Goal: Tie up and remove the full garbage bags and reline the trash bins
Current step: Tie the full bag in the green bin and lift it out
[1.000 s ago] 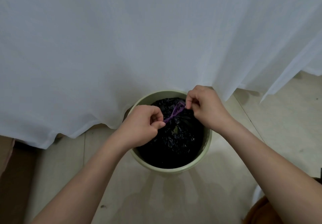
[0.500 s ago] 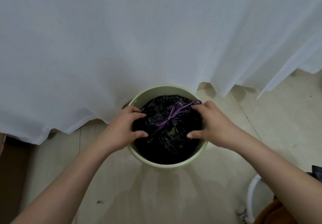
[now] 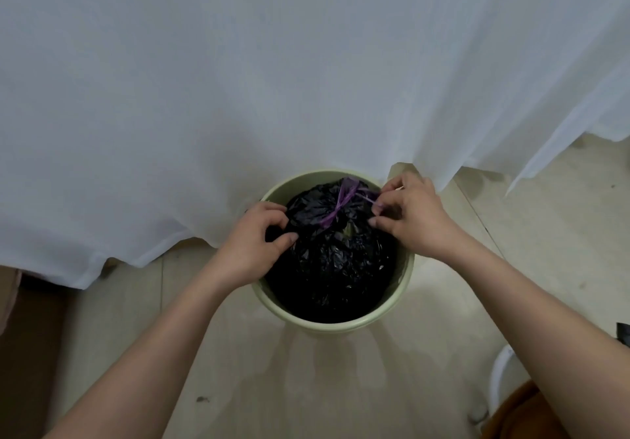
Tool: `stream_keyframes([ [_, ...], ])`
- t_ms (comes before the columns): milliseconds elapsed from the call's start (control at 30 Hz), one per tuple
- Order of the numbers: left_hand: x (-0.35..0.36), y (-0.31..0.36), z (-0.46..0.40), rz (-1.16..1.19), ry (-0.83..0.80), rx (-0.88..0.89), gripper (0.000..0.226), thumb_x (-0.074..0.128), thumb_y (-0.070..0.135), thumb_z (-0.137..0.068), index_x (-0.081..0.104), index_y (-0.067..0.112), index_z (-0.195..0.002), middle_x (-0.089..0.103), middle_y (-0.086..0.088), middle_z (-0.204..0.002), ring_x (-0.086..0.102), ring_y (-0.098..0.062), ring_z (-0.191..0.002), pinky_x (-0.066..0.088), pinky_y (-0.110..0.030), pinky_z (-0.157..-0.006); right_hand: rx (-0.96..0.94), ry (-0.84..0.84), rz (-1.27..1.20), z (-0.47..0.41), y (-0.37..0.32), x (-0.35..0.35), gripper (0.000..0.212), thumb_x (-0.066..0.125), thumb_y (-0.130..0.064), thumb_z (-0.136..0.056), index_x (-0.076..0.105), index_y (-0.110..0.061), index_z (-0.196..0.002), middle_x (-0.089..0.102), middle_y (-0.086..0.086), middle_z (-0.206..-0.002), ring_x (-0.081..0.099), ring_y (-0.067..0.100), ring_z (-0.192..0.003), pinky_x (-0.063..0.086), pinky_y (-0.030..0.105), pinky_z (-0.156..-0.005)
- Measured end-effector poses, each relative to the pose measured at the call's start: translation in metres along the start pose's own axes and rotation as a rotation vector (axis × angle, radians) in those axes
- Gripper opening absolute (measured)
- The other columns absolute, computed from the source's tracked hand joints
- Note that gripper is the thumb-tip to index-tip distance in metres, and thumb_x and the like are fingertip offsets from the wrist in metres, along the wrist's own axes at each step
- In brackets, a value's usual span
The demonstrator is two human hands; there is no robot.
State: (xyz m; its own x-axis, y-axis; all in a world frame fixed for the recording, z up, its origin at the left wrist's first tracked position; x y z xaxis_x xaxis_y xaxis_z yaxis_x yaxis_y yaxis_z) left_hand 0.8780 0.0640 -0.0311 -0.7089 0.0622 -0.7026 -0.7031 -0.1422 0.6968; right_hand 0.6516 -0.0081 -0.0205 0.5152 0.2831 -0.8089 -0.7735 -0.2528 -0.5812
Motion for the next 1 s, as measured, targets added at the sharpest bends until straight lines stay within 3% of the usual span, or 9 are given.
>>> stream_keyframes([
  [67,-0.007,0.003,0.001,0.235,0.029,-0.029,0.016,0.065,0.012,-0.09,0.057,0.011,-0.076,0.053,0.006,-0.129,0.052,-0.013,-0.121,0.038,-0.027,-0.101,0.019,0.002,-0.239,-0.001,-0.001,-0.013,0.015,0.077,-0.019,-0.081,0.065,-0.027,-0.075,0.05,-0.002,-0.115,0.042,0.015,-0.111,0.033,0.017,-0.095],
  [133,-0.011,0.012,0.005,0.558,-0.011,-0.04,0.014,0.061,0.013,-0.092,0.059,0.013,-0.078,0.058,0.011,-0.128,0.06,-0.006,-0.111,0.044,-0.02,-0.089,0.041,-0.005,-0.455,0.0,-0.006,-0.023,0.019,0.073,-0.015,-0.085,0.063,-0.028,-0.075,0.053,-0.002,-0.127,0.048,0.009,-0.117,0.03,0.008,-0.096],
  [200,-0.017,0.025,0.008,0.803,-0.056,-0.018,0.01,0.059,0.022,-0.09,0.062,0.018,-0.082,0.067,0.011,-0.108,0.064,-0.004,-0.09,0.048,-0.015,-0.075,0.015,-0.029,-0.694,-0.001,-0.013,-0.029,0.019,0.067,-0.007,-0.088,0.062,-0.023,-0.078,0.056,-0.001,-0.131,0.052,0.009,-0.121,0.034,0.024,-0.106],
  [333,-0.033,0.039,0.008,0.882,-0.002,0.02,0.011,0.058,0.029,-0.086,0.063,0.028,-0.077,0.063,0.005,-0.085,0.058,-0.005,-0.079,0.047,-0.015,-0.065,-0.03,-0.117,-1.062,-0.002,-0.025,-0.033,0.005,0.058,-0.011,-0.088,0.06,-0.014,-0.092,0.064,-0.02,-0.096,0.061,0.002,-0.084,0.05,0.027,-0.073],
  [400,-0.038,0.044,0.009,0.907,0.037,0.016,0.014,0.058,0.027,-0.086,0.064,0.028,-0.074,0.065,0.007,-0.083,0.059,-0.003,-0.077,0.048,-0.014,-0.065,-0.028,-0.078,-1.085,0.0,-0.028,-0.038,0.007,0.058,-0.013,-0.087,0.06,-0.014,-0.094,0.064,-0.018,-0.101,0.063,0.002,-0.084,0.05,0.03,-0.07],
  [500,-0.049,0.055,0.014,0.94,0.126,0.012,0.01,0.062,0.027,-0.087,0.065,0.028,-0.078,0.067,0.005,-0.087,0.06,-0.007,-0.08,0.049,-0.018,-0.069,-0.023,0.036,-1.096,0.001,-0.038,-0.05,0.011,0.064,-0.014,-0.084,0.065,-0.014,-0.094,0.057,-0.001,-0.133,0.063,0.014,-0.111,0.05,0.04,-0.093],
  [567,-0.06,0.062,0.022,0.954,0.218,0.018,0.008,0.063,0.027,-0.089,0.066,0.029,-0.082,0.068,0.003,-0.09,0.06,-0.011,-0.084,0.049,-0.021,-0.073,-0.063,0.113,-1.07,0.007,-0.051,-0.063,0.01,0.066,-0.01,-0.086,0.069,-0.02,-0.089,0.053,0.003,-0.14,0.057,0.02,-0.124,0.043,0.041,-0.106],
  [800,-0.106,0.089,0.058,1.096,0.416,-0.112,0.01,0.065,0.023,-0.08,0.072,0.03,-0.082,0.07,0.002,-0.096,0.062,-0.013,-0.092,0.047,-0.024,-0.084,-0.089,0.191,-0.97,0.023,-0.115,-0.11,0.032,0.064,-0.007,-0.081,0.074,-0.038,-0.079,0.054,0.007,-0.135,0.058,0.018,-0.121,0.042,0.038,-0.107],
  [1000,-0.182,0.129,0.107,1.12,0.472,-0.247,0.011,0.068,0.018,-0.075,0.066,0.013,-0.084,0.066,-0.014,-0.108,0.062,-0.022,-0.099,0.047,-0.04,-0.099,-0.12,0.123,-0.922,0.027,-0.2,-0.175,0.019,0.066,-0.006,-0.082,0.067,-0.025,-0.082,0.058,0.011,-0.128,0.057,0.025,-0.122,0.041,0.043,-0.109],
])
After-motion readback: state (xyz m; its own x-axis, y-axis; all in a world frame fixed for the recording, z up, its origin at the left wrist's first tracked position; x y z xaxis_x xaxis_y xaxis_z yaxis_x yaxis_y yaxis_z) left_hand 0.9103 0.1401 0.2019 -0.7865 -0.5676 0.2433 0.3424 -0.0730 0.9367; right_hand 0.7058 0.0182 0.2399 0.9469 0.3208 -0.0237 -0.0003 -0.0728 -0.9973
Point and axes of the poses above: each hand's wrist, its own z-axis away from the middle knuckle, its own x-axis out of the palm, y = z × x, the point moved 6 cm from there along -z, towards the middle knuckle
